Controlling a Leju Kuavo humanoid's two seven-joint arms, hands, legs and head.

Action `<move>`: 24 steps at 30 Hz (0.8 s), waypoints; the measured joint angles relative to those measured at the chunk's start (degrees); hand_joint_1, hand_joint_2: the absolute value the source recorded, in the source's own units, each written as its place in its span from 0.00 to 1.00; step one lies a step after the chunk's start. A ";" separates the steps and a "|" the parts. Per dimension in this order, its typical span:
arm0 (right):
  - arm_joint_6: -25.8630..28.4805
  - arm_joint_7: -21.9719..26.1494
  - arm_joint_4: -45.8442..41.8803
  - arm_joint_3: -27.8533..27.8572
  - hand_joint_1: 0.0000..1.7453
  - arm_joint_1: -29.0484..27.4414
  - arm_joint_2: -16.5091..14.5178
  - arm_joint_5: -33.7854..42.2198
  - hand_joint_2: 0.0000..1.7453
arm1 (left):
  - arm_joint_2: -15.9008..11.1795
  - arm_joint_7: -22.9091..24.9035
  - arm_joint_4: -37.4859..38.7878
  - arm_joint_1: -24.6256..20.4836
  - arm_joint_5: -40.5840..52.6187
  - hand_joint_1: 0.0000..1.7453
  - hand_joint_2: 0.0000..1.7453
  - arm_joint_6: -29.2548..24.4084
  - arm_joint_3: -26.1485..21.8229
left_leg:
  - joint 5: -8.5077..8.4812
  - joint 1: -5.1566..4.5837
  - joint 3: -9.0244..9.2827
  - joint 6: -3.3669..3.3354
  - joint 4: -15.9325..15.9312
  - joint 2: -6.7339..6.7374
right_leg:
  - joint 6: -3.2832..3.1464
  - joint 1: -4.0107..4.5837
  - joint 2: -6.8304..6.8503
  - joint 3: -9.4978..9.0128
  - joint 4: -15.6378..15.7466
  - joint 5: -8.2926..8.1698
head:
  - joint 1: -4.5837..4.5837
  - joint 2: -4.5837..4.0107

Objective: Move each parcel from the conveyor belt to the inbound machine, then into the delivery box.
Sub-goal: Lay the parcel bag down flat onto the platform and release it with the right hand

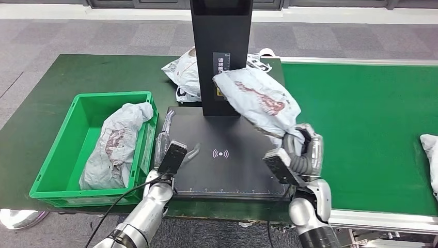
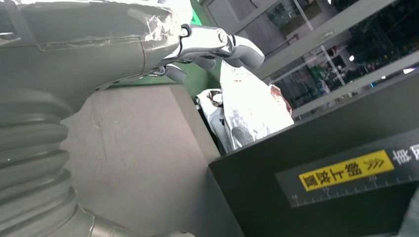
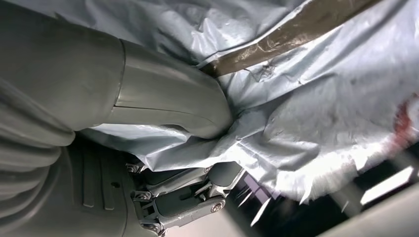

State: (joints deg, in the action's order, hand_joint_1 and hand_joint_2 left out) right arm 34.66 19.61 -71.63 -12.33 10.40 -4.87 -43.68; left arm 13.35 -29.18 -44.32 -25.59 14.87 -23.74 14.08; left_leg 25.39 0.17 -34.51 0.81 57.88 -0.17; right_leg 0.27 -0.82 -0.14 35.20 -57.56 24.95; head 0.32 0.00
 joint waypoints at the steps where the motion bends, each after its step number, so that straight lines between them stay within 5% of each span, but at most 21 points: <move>1: -1.14 -1.29 0.78 -1.78 1.00 0.12 0.26 -1.08 1.00 | -0.03 -0.02 -0.02 -0.10 -0.20 0.00 1.00 -0.03 0.00 | 0.00 0.00 0.00 0.00 0.00 -0.01 | 0.00 0.00 0.01 0.00 0.00 0.00 | -0.01 0.00; 4: -6.30 -3.49 4.48 -6.16 1.00 0.73 1.22 -0.30 1.00 | -0.14 -0.48 -0.01 -0.42 -0.86 0.00 1.00 -0.05 0.00 | -0.01 0.01 -0.01 0.00 0.00 -0.05 | 0.00 0.01 0.05 -0.01 0.00 0.00 | -0.01 0.00; 8: -13.56 -7.17 9.03 -10.47 0.24 1.64 3.11 0.89 1.00 | -0.31 -1.06 0.11 -0.80 -1.70 0.00 1.00 0.08 0.00 | -0.01 0.01 -0.01 0.01 0.00 -0.06 | 0.00 0.01 0.05 -0.01 0.00 0.00 | 0.01 0.00; 12: -19.23 -12.39 10.97 -13.41 0.00 1.46 4.58 -1.25 1.00 | -0.49 -1.02 0.15 -1.02 -2.21 0.00 1.00 0.32 0.00 | 0.00 0.00 -0.01 0.00 0.00 -0.07 | 0.00 0.00 0.05 -0.01 0.00 0.00 | 0.00 0.00; 24: -20.52 -15.94 12.95 -15.41 0.00 1.97 6.01 -2.50 1.00 | -0.69 -1.99 0.06 -1.10 -6.17 0.00 1.00 0.62 -0.97 | 0.00 0.00 0.06 -0.02 0.00 -0.07 | 0.02 0.00 0.07 -0.11 0.01 0.00 | 0.01 0.00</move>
State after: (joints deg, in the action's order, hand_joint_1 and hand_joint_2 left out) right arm 14.14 3.67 -58.67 -27.74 12.36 1.14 -46.18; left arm 12.66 -31.17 -44.26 -26.68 8.70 -23.12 13.11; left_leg 25.39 0.18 -34.45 0.80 57.89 -0.24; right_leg 0.29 -0.82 -0.06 35.09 -57.55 24.95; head 0.33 0.00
